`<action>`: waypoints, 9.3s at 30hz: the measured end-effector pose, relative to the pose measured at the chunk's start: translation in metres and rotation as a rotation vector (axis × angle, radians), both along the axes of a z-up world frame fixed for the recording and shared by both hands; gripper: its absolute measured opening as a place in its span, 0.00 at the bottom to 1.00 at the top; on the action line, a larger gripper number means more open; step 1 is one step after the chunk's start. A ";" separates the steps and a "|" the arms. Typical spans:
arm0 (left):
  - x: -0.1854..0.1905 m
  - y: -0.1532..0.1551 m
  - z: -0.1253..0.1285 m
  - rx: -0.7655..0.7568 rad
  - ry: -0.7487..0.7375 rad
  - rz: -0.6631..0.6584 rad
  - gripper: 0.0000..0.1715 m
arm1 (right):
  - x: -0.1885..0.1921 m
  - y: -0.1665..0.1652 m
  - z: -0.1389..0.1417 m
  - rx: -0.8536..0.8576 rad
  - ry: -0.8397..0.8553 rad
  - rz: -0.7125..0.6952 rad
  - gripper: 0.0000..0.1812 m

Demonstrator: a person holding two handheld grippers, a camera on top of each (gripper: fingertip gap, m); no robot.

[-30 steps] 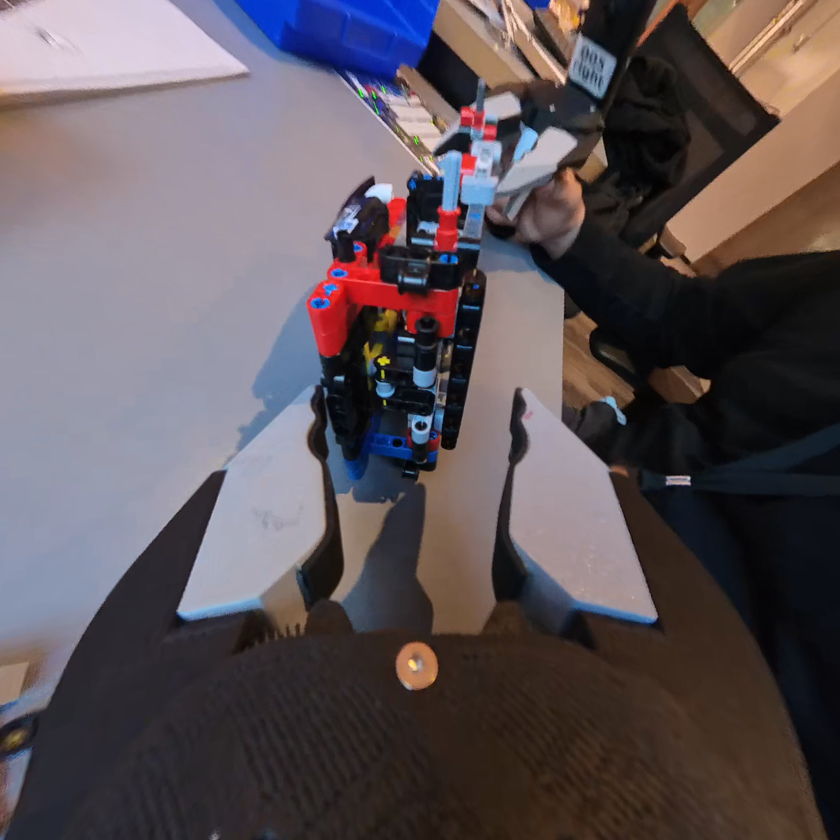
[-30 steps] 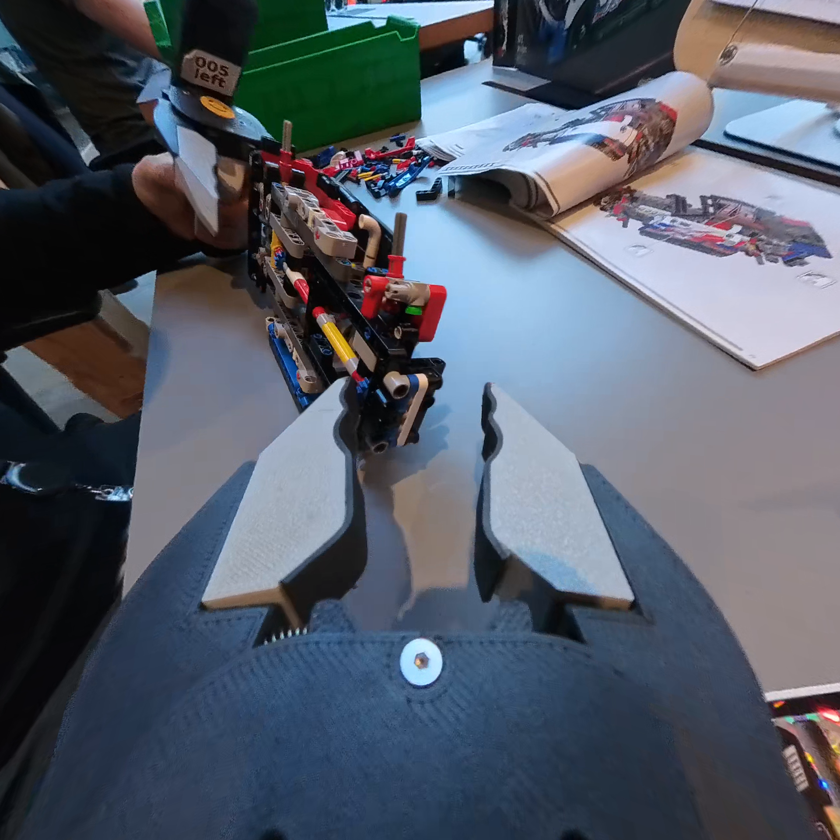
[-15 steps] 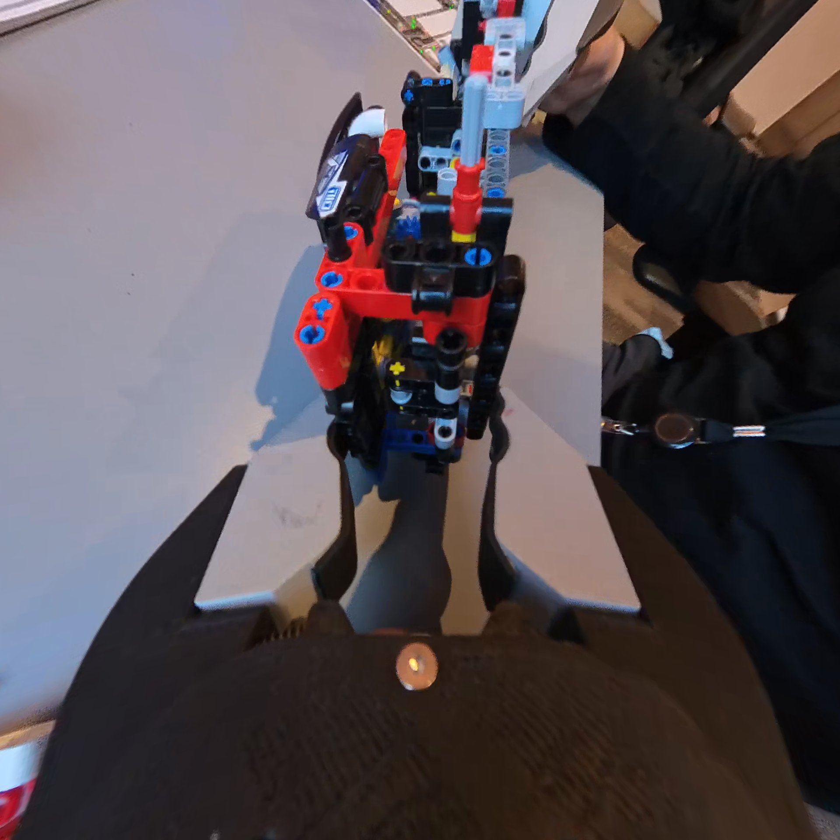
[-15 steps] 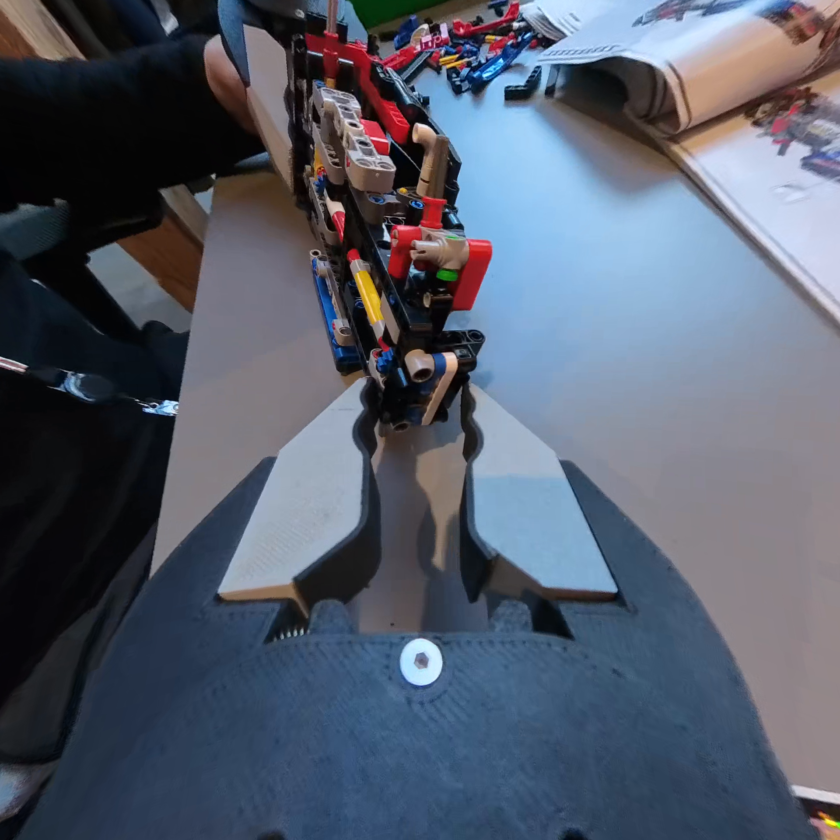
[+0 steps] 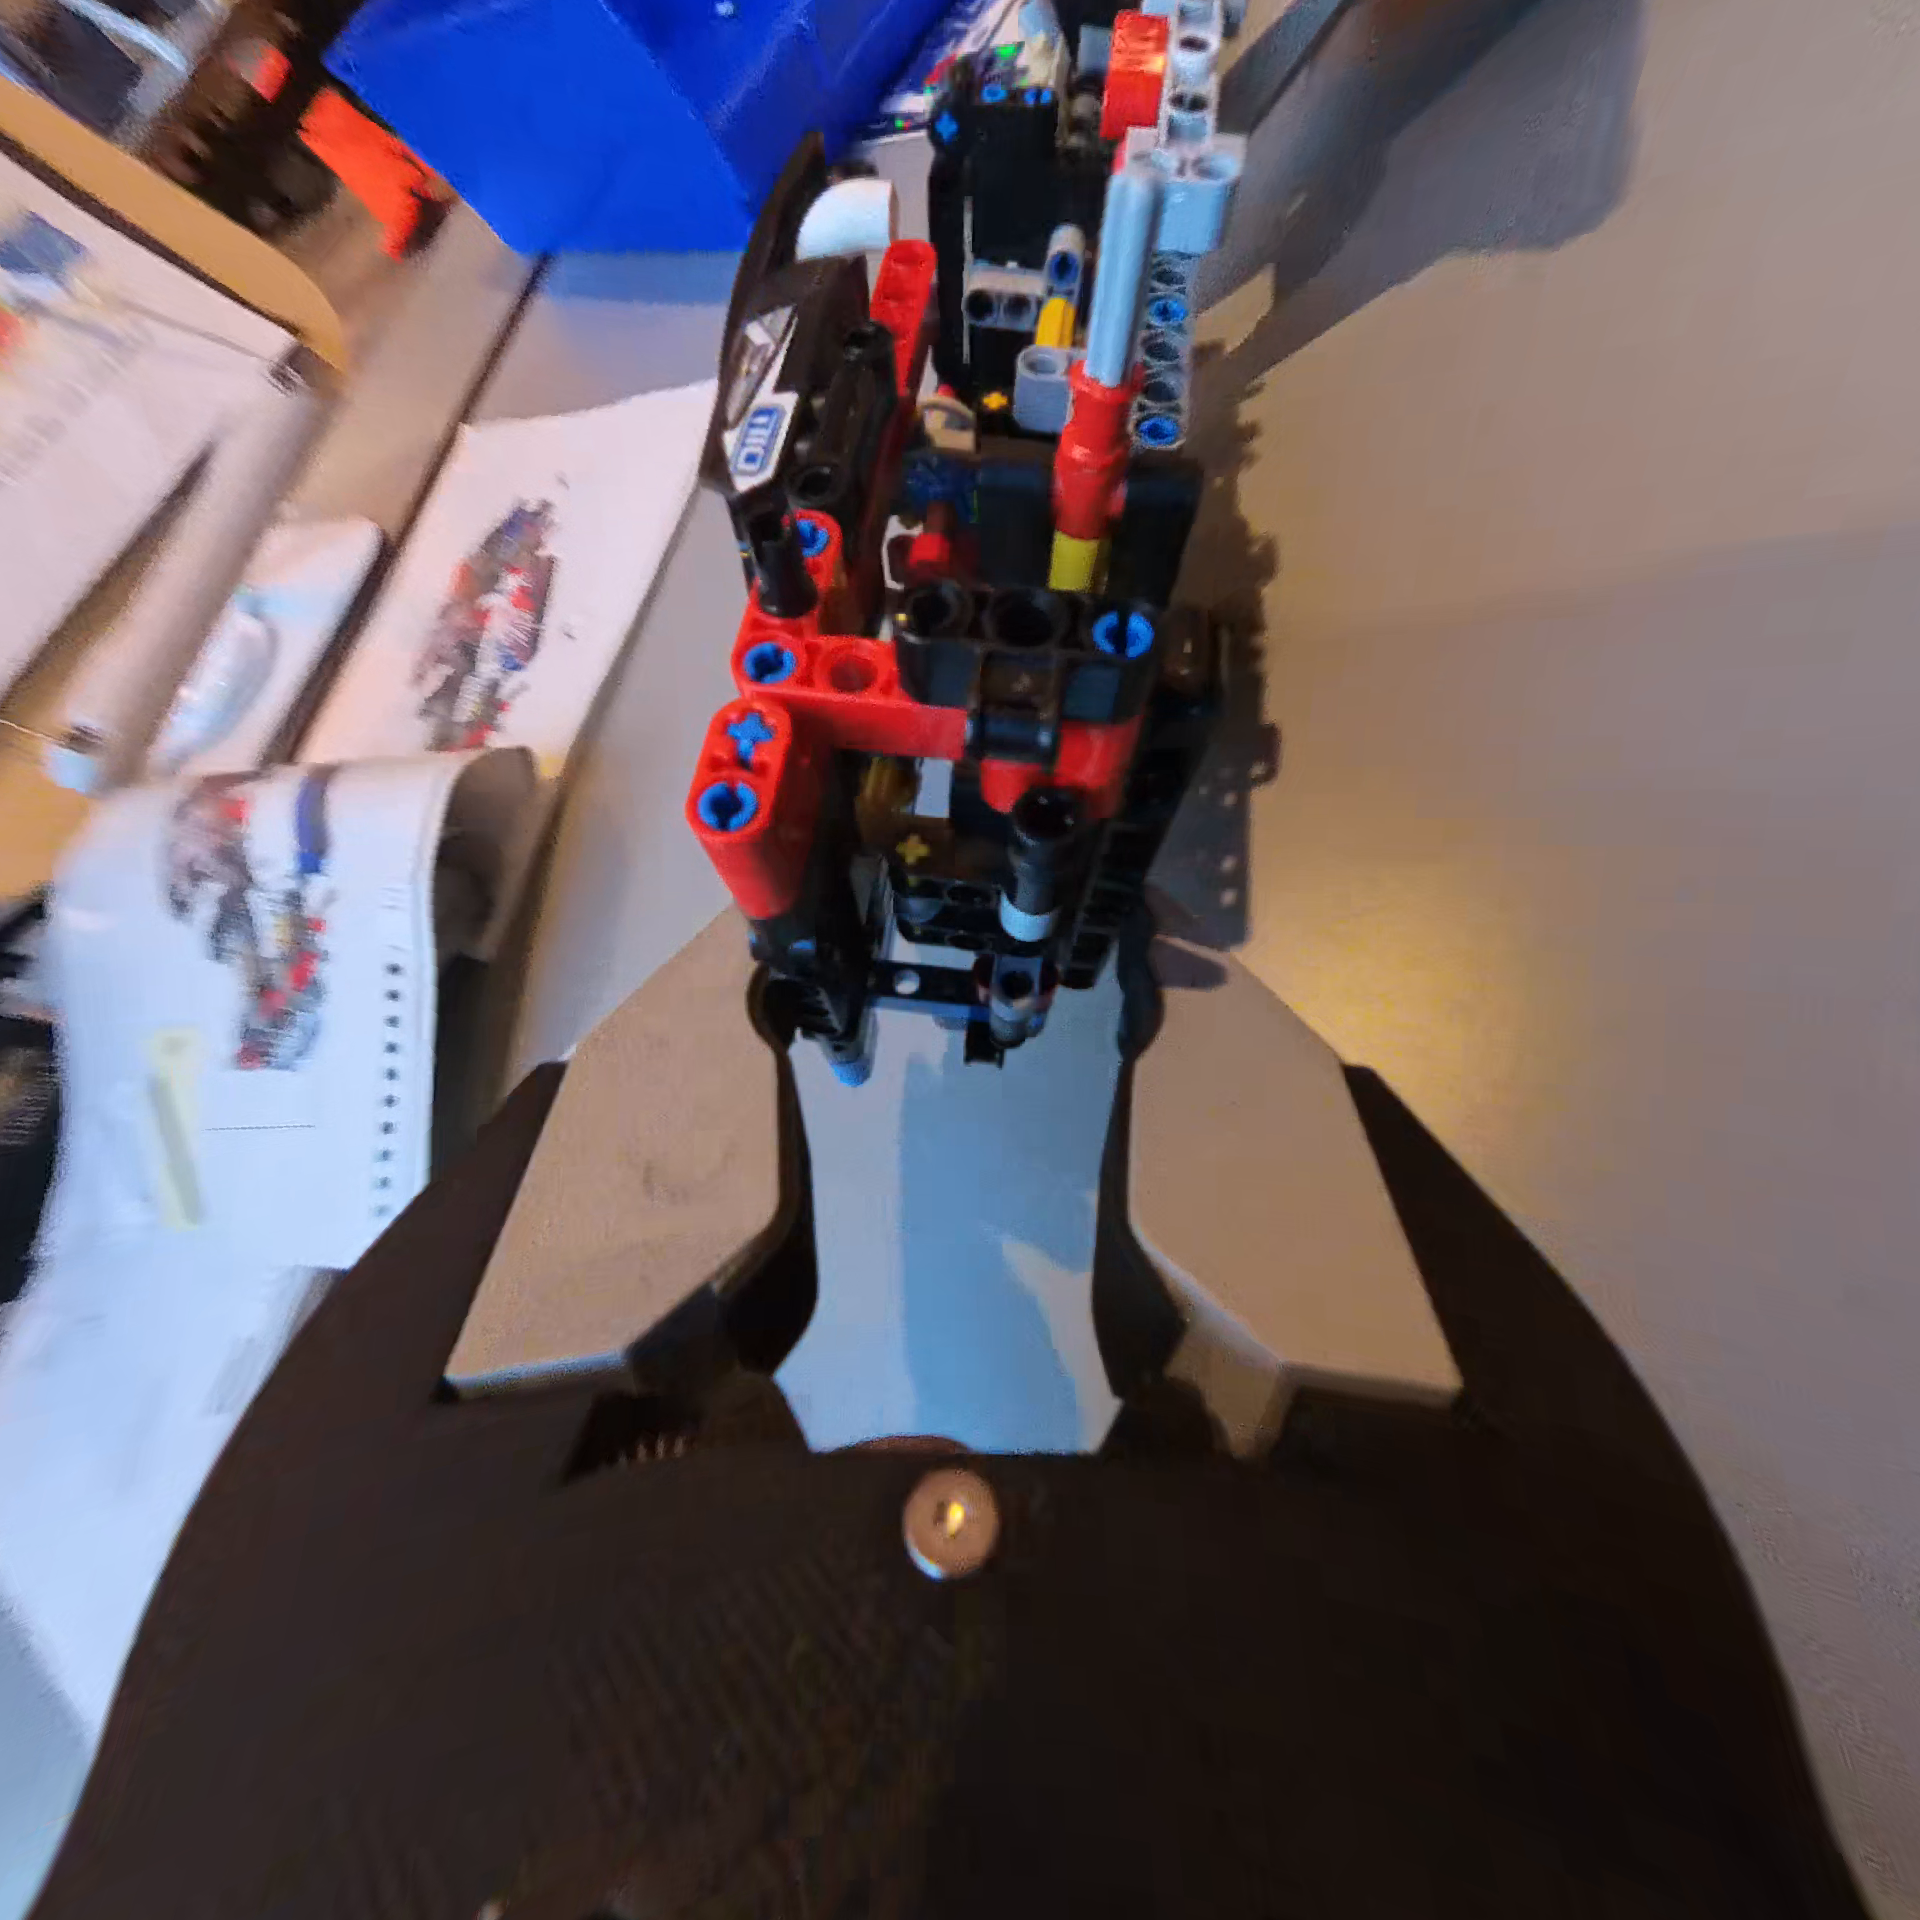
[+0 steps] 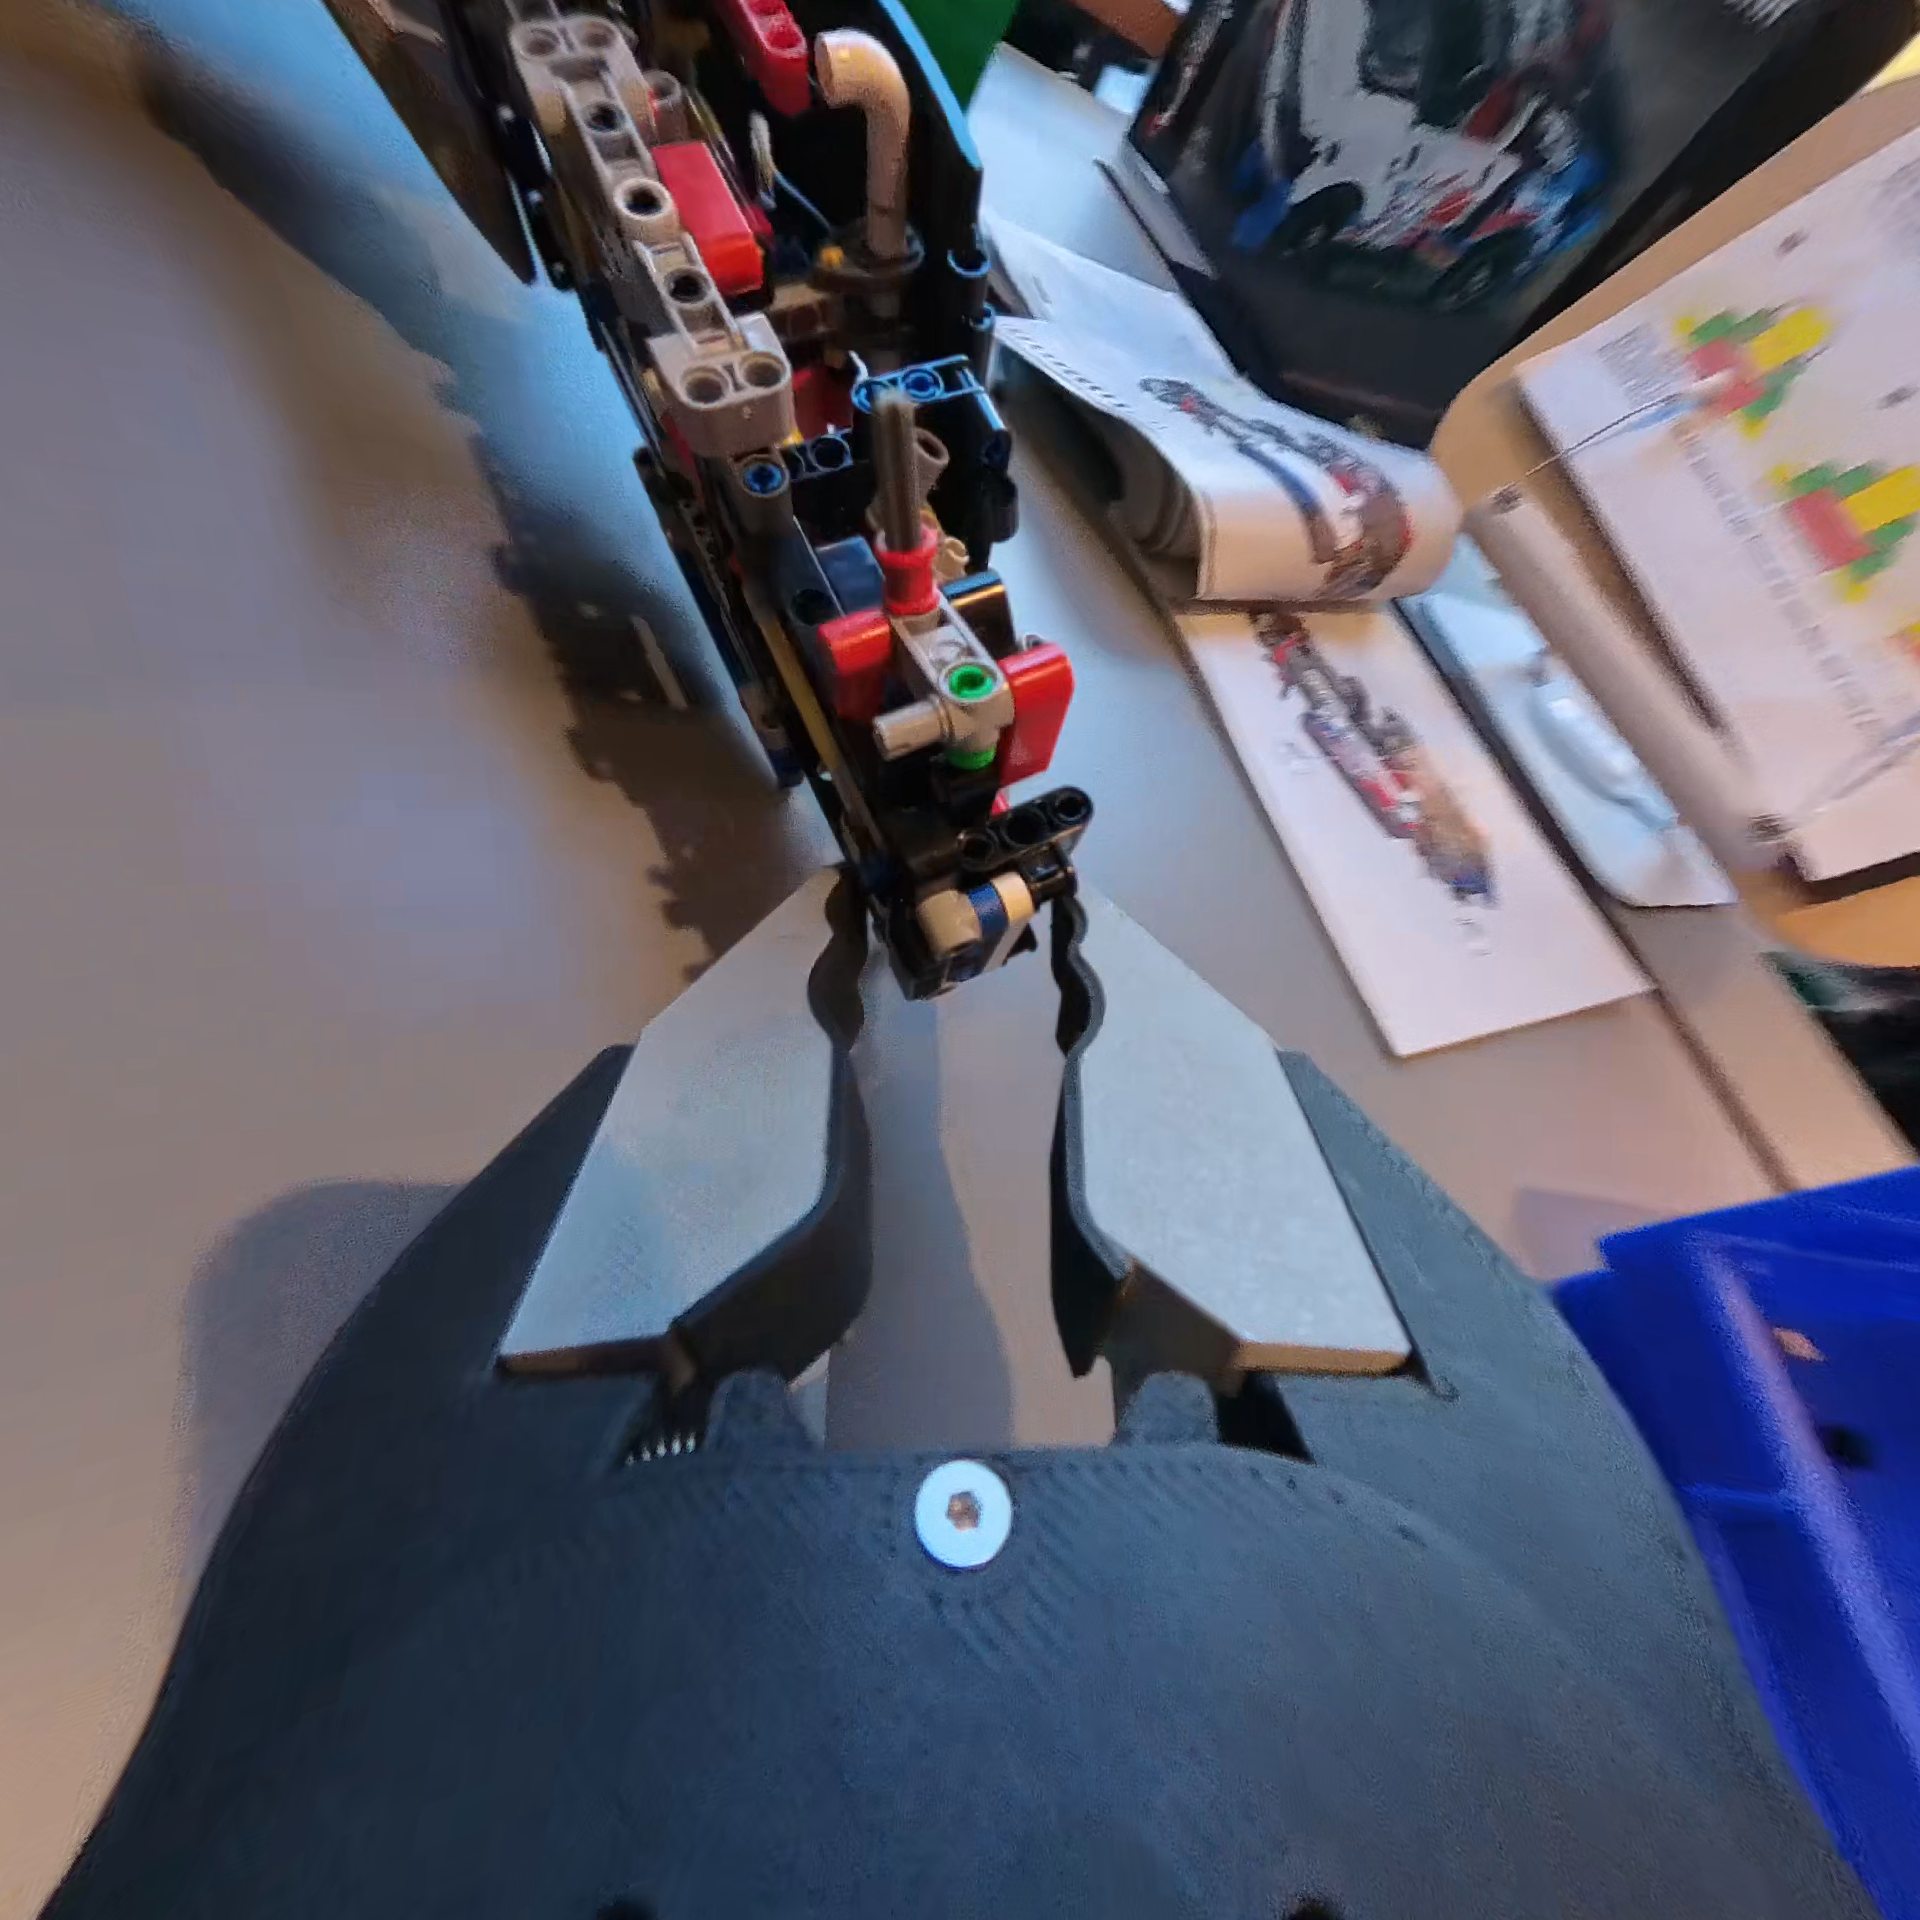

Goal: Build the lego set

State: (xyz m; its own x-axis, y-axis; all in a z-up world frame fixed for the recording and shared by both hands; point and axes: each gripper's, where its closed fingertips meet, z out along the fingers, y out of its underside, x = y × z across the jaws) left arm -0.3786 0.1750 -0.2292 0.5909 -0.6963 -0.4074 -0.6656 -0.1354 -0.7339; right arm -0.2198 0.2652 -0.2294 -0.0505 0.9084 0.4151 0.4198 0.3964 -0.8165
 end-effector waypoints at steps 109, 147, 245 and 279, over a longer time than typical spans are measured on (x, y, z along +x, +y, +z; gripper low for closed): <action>-0.025 -0.064 -0.039 -0.340 -0.437 0.603 0.39 | 0.040 0.045 0.020 -0.450 0.282 -0.401 0.24; 0.001 -0.083 -0.004 -0.265 -0.706 0.312 0.15 | 0.042 0.047 0.032 -0.351 0.344 -0.381 0.12; 0.033 -0.067 -0.017 -0.422 -0.744 0.456 0.81 | 0.039 0.048 0.025 -0.301 0.284 -0.385 0.06; -0.037 -0.059 -0.032 -0.300 -0.510 0.691 0.57 | 0.219 0.117 0.011 -0.414 0.145 -0.950 0.29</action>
State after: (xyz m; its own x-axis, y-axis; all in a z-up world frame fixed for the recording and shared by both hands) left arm -0.4160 0.1158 -0.2608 0.9751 -0.1548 0.1590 0.0304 -0.6165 -0.7868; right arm -0.0004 0.3827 -0.2188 0.7838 0.6209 0.0079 0.2998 -0.3673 -0.8805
